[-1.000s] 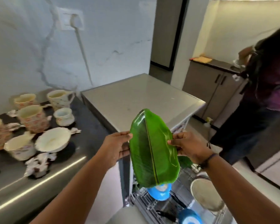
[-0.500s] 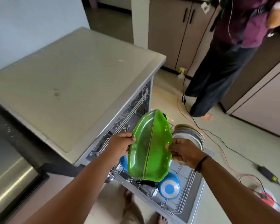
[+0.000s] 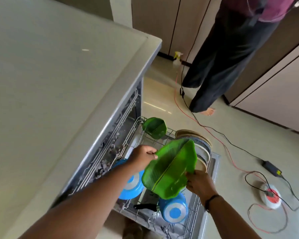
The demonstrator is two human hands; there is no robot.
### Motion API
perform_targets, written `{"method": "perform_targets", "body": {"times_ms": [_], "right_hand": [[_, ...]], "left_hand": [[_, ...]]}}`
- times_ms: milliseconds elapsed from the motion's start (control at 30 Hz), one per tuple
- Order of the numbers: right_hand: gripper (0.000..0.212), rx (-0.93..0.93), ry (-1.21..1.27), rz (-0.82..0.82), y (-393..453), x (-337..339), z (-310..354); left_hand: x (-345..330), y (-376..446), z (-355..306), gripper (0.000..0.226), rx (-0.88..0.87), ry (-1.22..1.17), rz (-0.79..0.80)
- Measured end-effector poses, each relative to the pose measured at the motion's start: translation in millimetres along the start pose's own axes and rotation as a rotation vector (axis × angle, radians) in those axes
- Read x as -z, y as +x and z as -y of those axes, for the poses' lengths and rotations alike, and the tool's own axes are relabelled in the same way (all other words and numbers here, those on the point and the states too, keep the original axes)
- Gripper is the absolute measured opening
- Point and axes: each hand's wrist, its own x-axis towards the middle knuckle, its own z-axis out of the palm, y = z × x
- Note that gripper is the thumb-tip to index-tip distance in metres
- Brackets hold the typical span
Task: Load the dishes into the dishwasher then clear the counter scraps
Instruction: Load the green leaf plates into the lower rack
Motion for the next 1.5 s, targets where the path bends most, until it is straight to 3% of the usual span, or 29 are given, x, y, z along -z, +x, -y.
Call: {"method": "perform_targets", "body": {"times_ms": [167,300,567,1000,1167,1500], "right_hand": [[0.018,0.229,-0.221,-0.124,94,-35,25],[0.020,0.394,-0.296,-0.265,161,-62,55],[0.022,0.680,-0.390,-0.311,243,-100,59],[0.023,0.764,-0.515,-0.343,275,-115,41],[0.022,0.769,-0.522,-0.362,280,-109,35],[0.025,0.622,-0.707,-0.129,287,-124,19]], "left_hand": [[5,93,14,0.033,0.016,-0.081,-0.224],[3,155,28,0.033,-0.151,-0.034,-0.438],[18,239,56,0.038,-0.223,-0.140,-0.554],[13,265,82,0.039,-0.218,-0.178,-0.598],[5,264,99,0.038,-0.234,-0.037,-0.580],[5,269,131,0.026,-0.181,0.204,-0.513]]}}
